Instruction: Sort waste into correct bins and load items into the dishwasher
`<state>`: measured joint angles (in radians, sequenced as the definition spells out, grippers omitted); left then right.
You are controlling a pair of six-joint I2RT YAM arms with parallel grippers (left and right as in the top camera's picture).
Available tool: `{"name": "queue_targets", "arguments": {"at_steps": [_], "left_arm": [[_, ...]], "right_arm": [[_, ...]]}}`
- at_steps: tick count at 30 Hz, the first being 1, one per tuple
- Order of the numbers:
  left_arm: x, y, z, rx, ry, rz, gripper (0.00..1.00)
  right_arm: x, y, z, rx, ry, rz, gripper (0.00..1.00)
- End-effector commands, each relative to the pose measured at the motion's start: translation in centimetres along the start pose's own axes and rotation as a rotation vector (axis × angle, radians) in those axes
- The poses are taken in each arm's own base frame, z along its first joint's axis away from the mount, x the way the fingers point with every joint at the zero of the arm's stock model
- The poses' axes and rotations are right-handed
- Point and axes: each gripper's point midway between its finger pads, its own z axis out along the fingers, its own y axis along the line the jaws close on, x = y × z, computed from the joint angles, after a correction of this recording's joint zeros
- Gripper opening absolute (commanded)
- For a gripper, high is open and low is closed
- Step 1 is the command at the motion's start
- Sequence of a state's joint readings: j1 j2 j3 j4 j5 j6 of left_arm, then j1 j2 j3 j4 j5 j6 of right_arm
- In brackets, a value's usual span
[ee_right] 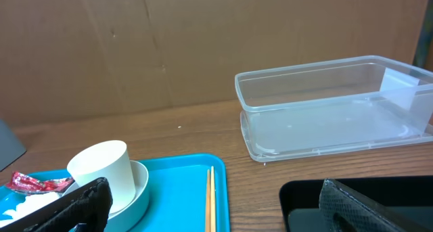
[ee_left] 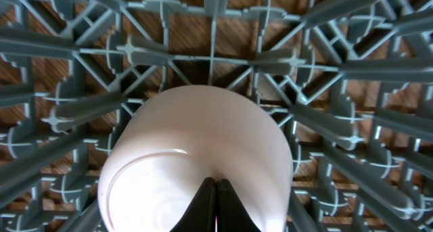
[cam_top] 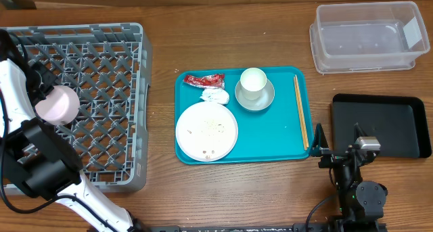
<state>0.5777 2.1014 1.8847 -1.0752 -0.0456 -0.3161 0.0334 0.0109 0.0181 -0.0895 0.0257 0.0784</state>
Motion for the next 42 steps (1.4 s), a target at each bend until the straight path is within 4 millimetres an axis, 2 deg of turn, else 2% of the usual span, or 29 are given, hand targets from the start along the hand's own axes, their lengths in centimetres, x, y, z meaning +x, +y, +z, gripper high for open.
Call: {"name": "queue_targets", "arguments": {"at_steps": [1, 6, 10, 13, 17, 21, 22, 26, 30, 33, 34, 35, 36, 37, 39, 41, 42], "left_arm": [[0.4, 0.4, 0.8, -0.013, 0.015, -0.017, 0.04], [0.6, -0.4, 0.8, 0.037, 0.026, -0.018, 0.04], [1.3, -2.3, 0.3, 0.145, 0.067, -0.017, 0.04], [1.5, -3.9, -0.9, 0.249, 0.090, -0.001, 0.04], [1.0, -6.6, -4.3, 0.411, 0.085, 0.007, 0.04], [1.3, -9.8, -9.4, 0.635, 0.096, 0.031, 0.04], [2.3, -11.6, -12.1, 0.751, 0.118, 0.059, 0.04], [5.2, -14.7, -16.2, 0.889, 0.135, 0.205, 0.04], [9.5, -17.9, -17.9, 0.913, 0.175, 0.380, 0.04], [13.8, -20.7, -18.4, 0.932, 0.231, 0.532, 0.04], [15.4, -21.6, -18.6, 0.933, 0.253, 0.588, 0.08], [17.1, -22.5, -18.7, 0.929, 0.274, 0.643, 0.18], [18.5, -23.2, -18.6, 0.922, 0.291, 0.691, 0.38], [20.1, -23.9, -18.6, 0.910, 0.302, 0.752, 0.51], [22.9, -25.2, -18.1, 0.860, 0.315, 0.862, 0.64], [25.4, -26.2, -17.4, 0.792, 0.316, 0.952, 0.82], [26.7, -26.7, -17.2, 0.759, 0.308, 1.001, 0.84]], "right_arm": [[0.2, -0.1, 0.0, 0.000, -0.004, 0.004, 1.00], [0.2, -0.1, 0.0, 0.000, -0.004, 0.004, 1.00], [0.2, -0.1, 0.0, 0.000, -0.004, 0.004, 1.00], [0.2, -0.1, 0.0, 0.001, -0.004, 0.004, 1.00], [0.2, -0.1, 0.0, 0.000, -0.004, 0.004, 1.00], [0.2, -0.1, 0.0, 0.001, -0.004, 0.004, 1.00], [0.2, -0.1, 0.0, 0.000, -0.004, 0.004, 1.00], [0.2, -0.1, 0.0, 0.000, -0.004, 0.004, 1.00], [0.2, -0.1, 0.0, 0.001, -0.004, 0.004, 1.00], [0.2, -0.1, 0.0, 0.001, -0.004, 0.004, 1.00], [0.2, -0.1, 0.0, 0.001, -0.004, 0.004, 1.00], [0.2, -0.1, 0.0, 0.000, -0.004, 0.004, 1.00], [0.2, -0.1, 0.0, 0.000, -0.004, 0.004, 1.00], [0.2, -0.1, 0.0, 0.000, -0.004, 0.004, 1.00], [0.2, -0.1, 0.0, 0.000, -0.004, 0.004, 1.00], [0.2, -0.1, 0.0, 0.000, -0.004, 0.004, 1.00], [0.2, -0.1, 0.0, 0.000, -0.004, 0.004, 1.00]]}}
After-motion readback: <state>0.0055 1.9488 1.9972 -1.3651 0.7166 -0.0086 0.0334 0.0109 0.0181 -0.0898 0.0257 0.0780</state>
